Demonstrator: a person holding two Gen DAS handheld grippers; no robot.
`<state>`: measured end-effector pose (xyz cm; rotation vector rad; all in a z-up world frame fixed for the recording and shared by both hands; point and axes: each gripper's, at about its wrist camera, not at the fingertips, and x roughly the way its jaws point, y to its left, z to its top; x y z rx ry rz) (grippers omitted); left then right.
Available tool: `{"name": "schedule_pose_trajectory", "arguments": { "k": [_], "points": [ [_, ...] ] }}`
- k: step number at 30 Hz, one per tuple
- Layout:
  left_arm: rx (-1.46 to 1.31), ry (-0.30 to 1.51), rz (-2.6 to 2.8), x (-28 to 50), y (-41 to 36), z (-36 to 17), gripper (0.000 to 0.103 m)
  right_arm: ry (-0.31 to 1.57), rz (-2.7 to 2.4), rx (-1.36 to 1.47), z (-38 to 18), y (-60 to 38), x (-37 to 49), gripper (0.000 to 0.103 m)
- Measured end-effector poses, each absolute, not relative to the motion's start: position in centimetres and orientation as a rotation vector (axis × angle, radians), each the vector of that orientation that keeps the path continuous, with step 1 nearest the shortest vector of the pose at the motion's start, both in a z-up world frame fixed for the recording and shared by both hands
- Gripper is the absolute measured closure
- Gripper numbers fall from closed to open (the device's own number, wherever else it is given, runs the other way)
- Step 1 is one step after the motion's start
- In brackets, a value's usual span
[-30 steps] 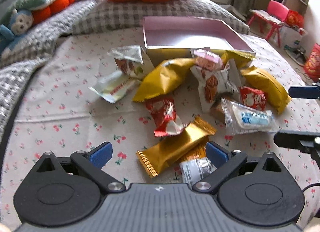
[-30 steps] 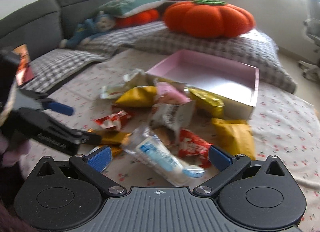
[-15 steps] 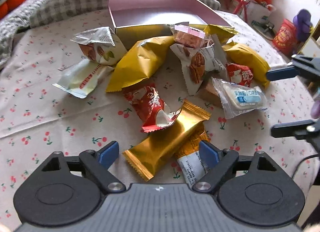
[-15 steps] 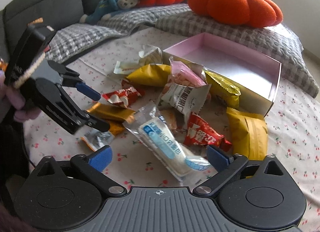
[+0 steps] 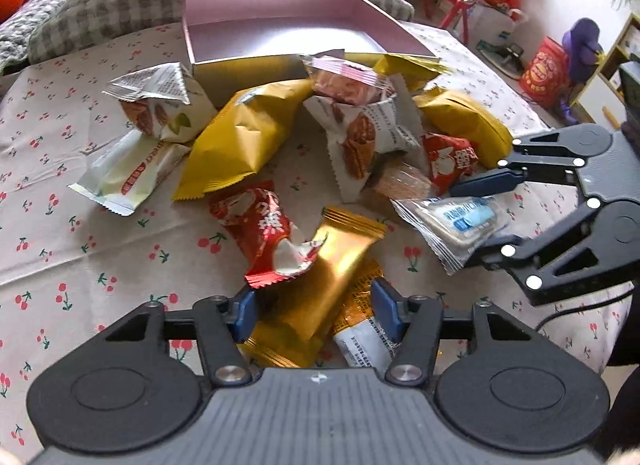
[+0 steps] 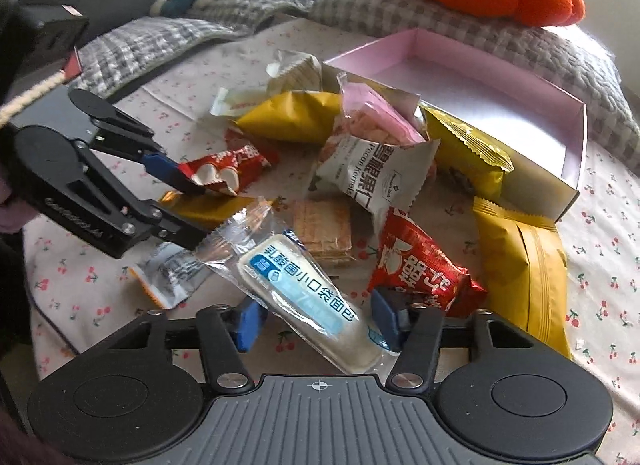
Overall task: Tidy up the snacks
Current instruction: 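Grasp the gold snack bar with the left tool while the right tool grasps the clear milk-bread packet, then carry both snacks into the pink box and open both tools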
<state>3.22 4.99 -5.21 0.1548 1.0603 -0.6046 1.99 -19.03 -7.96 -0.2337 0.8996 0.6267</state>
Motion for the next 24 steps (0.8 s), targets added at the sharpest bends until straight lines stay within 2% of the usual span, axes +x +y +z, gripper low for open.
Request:
{"name": "schedule_pose_trajectory", "arguments": {
  "k": [5, 7, 13, 17, 24],
  "points": [
    [0.111, 1.080, -0.596, 3.5, 4.5, -5.3, 0.061, 0.902, 0.587, -0.237, -8.1, -19.0, 1.8, 0.061],
    [0.096, 1.084, -0.587, 3.6, 4.2, -5.3, 0.065, 0.900, 0.566, -0.229, -7.9, -19.1, 1.8, 0.072],
    [0.056, 1.084, -0.557, 3.5, 3.9, -5.4, 0.072, 0.892, 0.533, -0.179, -7.4, -19.4, 1.5, 0.081],
    [0.048, 1.075, -0.525, 3.6, 3.4, -5.4, 0.077, 0.888, 0.525, -0.152, -7.0, -19.6, 1.3, 0.083],
    [0.081, 1.071, -0.519, 3.2, 2.3, -5.2, 0.078, 0.894, 0.527, -0.112, -6.4, -20.2, 1.1, 0.083]
  ]
}}
